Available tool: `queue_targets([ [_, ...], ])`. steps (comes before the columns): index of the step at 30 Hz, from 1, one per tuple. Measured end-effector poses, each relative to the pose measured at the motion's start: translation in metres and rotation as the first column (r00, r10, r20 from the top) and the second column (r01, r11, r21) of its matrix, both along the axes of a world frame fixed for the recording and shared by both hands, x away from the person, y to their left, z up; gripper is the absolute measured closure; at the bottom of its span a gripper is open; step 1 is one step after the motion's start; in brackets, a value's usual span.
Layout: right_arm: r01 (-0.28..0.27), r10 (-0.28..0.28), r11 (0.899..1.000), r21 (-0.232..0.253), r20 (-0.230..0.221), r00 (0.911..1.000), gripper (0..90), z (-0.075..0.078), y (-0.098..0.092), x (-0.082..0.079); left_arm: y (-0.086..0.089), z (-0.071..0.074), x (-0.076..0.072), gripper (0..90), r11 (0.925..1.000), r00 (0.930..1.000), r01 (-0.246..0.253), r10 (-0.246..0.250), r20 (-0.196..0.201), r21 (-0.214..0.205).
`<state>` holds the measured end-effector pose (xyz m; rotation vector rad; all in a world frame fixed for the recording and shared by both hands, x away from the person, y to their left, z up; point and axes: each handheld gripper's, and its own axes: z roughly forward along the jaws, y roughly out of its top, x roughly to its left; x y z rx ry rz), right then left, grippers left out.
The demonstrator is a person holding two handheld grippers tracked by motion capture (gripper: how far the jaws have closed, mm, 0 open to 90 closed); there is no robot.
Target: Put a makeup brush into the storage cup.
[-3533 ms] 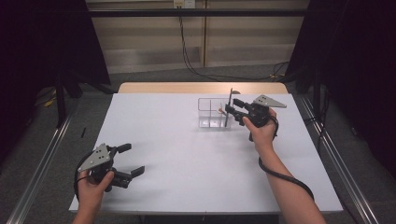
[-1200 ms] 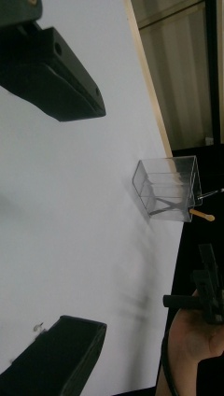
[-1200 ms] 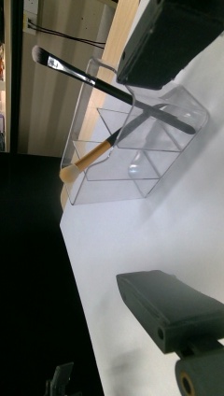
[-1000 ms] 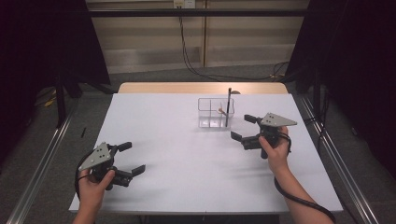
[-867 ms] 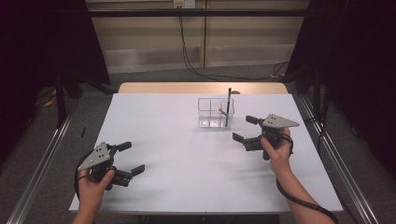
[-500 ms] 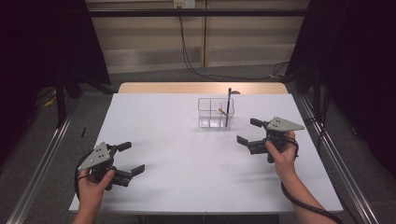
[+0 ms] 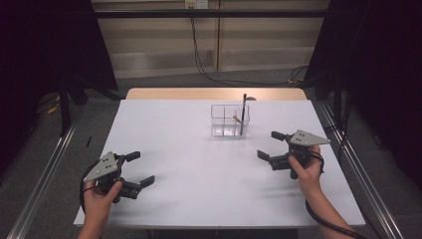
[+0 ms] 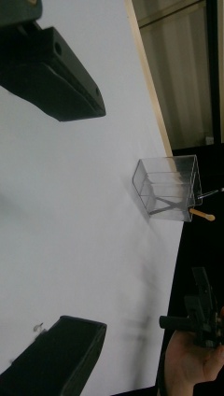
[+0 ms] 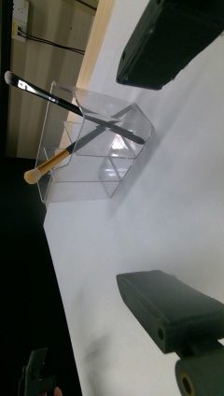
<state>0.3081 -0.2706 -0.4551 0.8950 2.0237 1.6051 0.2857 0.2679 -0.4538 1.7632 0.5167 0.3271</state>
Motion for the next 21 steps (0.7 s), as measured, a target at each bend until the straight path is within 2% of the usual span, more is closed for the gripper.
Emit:
queue_targets([
  [21,-0.004,0.004,1.0,-0.01,-0.003,1.0,4.6,-0.002,-0.007,-0.015,0.003,0.0,0.0,0.1,1.0,1.0,-0.009,0.009,-0.001,-0.002],
])
